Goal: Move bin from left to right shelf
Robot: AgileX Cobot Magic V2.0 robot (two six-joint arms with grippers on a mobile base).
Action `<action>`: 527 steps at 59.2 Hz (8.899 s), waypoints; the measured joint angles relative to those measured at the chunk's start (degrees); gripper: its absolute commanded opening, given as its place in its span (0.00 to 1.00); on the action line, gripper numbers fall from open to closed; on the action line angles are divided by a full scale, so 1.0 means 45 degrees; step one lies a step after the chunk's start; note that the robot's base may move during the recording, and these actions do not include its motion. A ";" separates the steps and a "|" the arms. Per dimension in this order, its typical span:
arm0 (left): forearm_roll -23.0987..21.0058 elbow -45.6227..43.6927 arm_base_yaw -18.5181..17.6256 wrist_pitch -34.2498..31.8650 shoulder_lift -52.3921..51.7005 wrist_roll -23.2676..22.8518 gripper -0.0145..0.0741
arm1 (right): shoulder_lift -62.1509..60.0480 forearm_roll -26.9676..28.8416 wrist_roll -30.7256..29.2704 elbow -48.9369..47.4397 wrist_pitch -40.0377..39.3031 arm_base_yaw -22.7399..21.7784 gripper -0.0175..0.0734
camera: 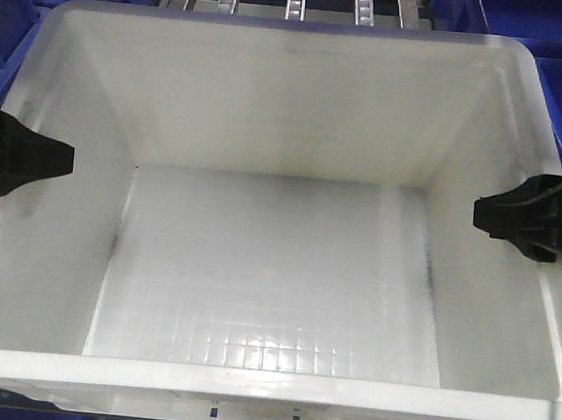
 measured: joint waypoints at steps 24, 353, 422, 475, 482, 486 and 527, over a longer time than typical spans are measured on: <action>0.0167 0.0012 0.0008 0.1128 -0.0818 -0.0047 0.16 | -0.0726 -0.0160 -0.0091 0.0000 0.0615 -0.0040 0.19; -0.0829 0.0027 0.0038 -0.0731 -0.0769 -0.0204 0.16 | -0.0237 -0.0017 -0.0285 0.0008 -0.0098 -0.0129 0.19; -0.0829 0.0027 0.0038 -0.0731 -0.0769 -0.0204 0.16 | -0.0237 -0.0017 -0.0285 0.0008 -0.0098 -0.0129 0.19; -0.0829 0.0027 0.0038 -0.0731 -0.0769 -0.0204 0.16 | -0.0237 -0.0017 -0.0285 0.0008 -0.0098 -0.0129 0.19; -0.0829 0.0027 0.0038 -0.0731 -0.0769 -0.0204 0.16 | -0.0237 -0.0017 -0.0285 0.0008 -0.0098 -0.0129 0.19; -0.0829 0.0027 0.0038 -0.0731 -0.0769 -0.0204 0.16 | -0.0237 -0.0017 -0.0285 0.0008 -0.0098 -0.0129 0.19; -0.0829 0.0027 0.0038 -0.0731 -0.0769 -0.0204 0.16 | -0.0237 -0.0017 -0.0285 0.0008 -0.0086 -0.0129 0.19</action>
